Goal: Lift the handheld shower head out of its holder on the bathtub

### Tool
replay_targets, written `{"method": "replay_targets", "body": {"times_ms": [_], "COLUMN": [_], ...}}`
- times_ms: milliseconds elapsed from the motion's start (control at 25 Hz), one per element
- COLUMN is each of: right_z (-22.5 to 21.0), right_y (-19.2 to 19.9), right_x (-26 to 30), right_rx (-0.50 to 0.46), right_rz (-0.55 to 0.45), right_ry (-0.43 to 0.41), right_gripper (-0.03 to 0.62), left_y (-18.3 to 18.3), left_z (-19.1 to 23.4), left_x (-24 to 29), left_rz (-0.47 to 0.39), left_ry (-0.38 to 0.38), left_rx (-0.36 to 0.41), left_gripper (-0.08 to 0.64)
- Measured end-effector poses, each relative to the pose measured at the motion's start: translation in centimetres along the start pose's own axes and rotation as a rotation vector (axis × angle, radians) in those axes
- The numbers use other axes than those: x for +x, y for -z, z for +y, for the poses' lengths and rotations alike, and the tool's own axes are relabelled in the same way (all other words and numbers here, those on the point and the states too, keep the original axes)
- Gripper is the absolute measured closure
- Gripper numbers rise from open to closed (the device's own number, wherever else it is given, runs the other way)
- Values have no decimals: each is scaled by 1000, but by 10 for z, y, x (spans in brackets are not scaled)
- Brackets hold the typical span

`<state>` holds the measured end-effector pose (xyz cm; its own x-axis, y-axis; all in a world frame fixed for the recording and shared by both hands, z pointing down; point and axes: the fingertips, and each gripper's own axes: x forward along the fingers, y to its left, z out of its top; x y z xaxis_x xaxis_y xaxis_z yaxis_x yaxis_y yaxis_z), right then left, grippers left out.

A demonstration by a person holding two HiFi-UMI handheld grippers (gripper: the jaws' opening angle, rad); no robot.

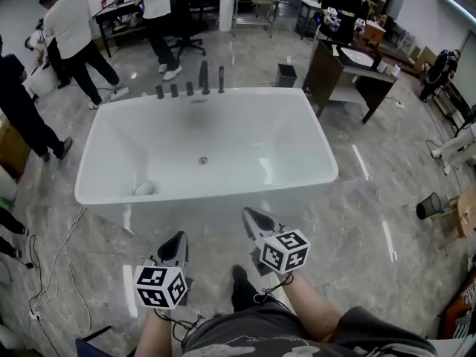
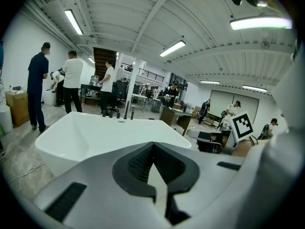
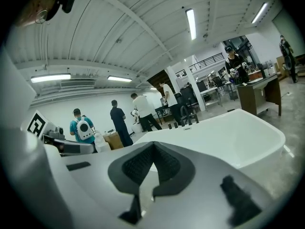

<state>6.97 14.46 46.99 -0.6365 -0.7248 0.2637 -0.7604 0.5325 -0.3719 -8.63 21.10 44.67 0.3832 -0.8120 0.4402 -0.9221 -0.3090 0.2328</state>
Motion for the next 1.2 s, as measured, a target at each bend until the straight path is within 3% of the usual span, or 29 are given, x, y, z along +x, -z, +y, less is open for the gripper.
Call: {"method": "replay_targets", "body": {"times_ms": [360,800,1200], "right_z": [-62,-82,-75], "right_y": [-33,-45,-68], "right_x": [38,60,91], "right_rx": [6,1,-38], "right_rz": [11,17,21], "right_ry": [-11,-20,78], "right_gripper": [569,568,568], "left_y": [-36,-62,-101], "left_z": [-1,19,60], "left_x": [69,82,117], "left_rz": [22,-17,-49], "left_ry": [-36,-102,13], "left_rx": [24,-7,-9], "left_gripper": [546,545,545]}}
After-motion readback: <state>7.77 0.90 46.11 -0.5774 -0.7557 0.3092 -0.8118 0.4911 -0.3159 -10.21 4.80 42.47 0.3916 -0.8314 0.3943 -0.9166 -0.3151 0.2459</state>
